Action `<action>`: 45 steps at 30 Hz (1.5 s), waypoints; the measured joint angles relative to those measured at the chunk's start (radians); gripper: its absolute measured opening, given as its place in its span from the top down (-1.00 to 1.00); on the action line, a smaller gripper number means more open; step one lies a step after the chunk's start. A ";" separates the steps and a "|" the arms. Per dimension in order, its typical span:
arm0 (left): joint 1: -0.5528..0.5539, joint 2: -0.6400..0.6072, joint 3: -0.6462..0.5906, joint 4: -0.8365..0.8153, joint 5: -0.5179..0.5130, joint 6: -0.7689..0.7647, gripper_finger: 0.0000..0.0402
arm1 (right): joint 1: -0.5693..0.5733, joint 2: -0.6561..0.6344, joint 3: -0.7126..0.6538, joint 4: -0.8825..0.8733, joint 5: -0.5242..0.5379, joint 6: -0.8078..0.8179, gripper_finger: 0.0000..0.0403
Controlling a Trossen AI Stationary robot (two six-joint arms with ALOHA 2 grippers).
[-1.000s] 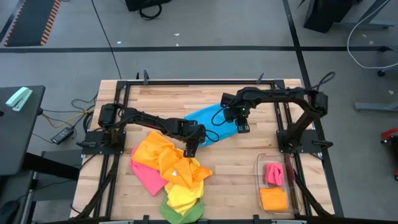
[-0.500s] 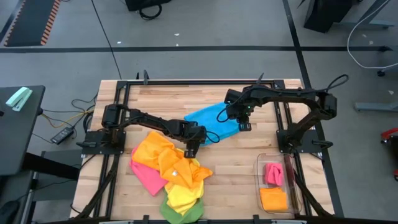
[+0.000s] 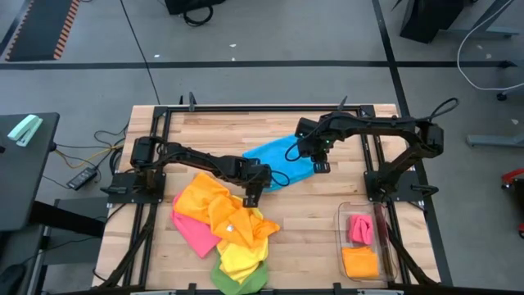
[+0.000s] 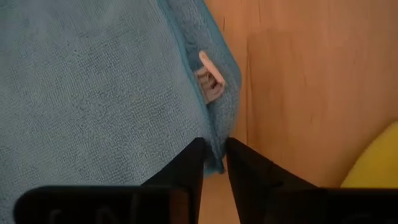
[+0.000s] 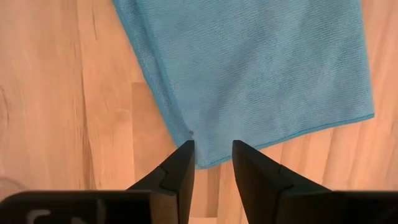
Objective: Fold microfiber towels
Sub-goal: Fold the blue towel
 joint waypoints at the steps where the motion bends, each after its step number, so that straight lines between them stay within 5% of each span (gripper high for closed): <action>1: 0.000 0.000 0.000 0.008 0.000 -0.009 0.58 | 0.000 0.000 0.000 0.003 -0.002 0.007 0.43; 12: 0.000 0.000 0.000 0.025 0.000 -0.017 0.29 | 0.000 0.000 0.000 0.005 -0.006 0.000 0.43; 32: 0.000 0.020 -0.002 -0.010 -0.037 0.055 0.63 | 0.000 0.000 0.000 0.020 -0.016 0.004 0.43; 45: 0.000 0.024 -0.002 -0.005 -0.031 0.014 0.58 | 0.000 0.000 -0.001 0.033 -0.017 -0.008 0.43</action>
